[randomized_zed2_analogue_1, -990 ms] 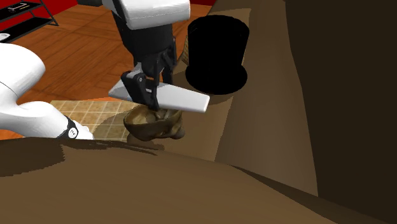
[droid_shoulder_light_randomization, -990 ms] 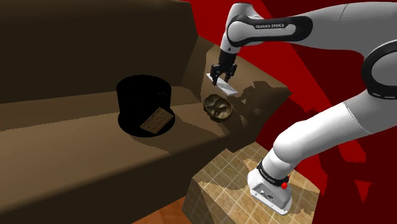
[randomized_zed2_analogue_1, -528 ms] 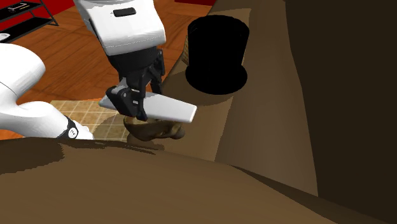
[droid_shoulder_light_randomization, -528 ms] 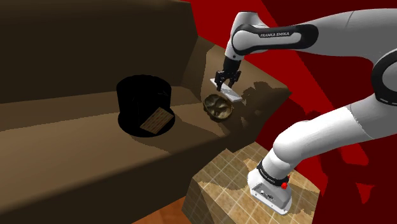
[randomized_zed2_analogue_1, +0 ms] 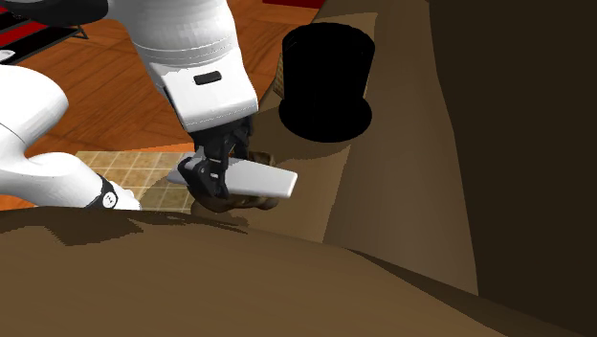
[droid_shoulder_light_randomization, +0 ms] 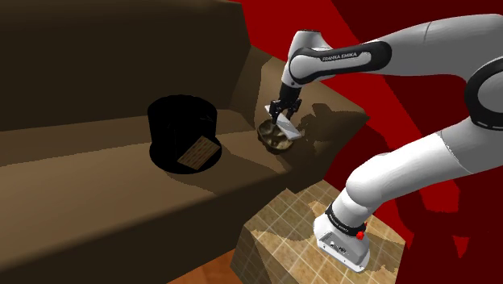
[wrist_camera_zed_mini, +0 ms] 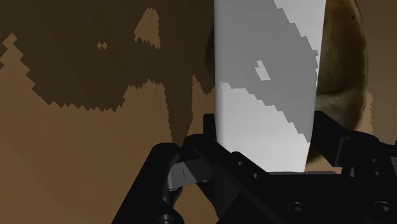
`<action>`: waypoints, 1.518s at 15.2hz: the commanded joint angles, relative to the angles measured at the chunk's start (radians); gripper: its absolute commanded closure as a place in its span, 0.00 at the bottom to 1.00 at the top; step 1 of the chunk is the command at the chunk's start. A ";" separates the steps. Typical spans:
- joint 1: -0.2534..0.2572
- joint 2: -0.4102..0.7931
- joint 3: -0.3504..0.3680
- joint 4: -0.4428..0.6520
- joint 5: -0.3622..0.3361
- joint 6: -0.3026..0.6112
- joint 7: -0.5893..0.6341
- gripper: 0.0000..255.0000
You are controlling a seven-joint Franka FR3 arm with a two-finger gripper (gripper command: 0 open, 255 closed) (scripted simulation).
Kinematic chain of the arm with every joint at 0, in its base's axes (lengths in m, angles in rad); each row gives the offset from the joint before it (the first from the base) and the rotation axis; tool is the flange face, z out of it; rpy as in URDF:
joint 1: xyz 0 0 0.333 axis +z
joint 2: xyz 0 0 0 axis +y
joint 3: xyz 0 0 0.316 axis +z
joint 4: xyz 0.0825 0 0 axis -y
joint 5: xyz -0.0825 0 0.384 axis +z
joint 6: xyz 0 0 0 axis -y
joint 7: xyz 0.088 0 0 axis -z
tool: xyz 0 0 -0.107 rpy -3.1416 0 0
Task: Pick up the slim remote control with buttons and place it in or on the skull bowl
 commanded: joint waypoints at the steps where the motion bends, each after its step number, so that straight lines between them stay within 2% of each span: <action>1: 0.002 0.005 0.002 -0.018 0.001 0.020 0.003 1.00; 8: 0.004 0.005 0.001 -0.017 0.001 0.020 0.003 1.00; 9: 0.004 0.007 0.001 -0.017 0.001 0.021 0.004 0.00; 14: 0.004 0.005 0.001 -0.017 0.001 0.020 0.003 0.00; 18: 0.005 -0.027 0.001 0.086 0.002 -0.116 0.002 0.00; 23: 0.005 -0.027 0.001 0.086 0.002 -0.116 0.002 0.00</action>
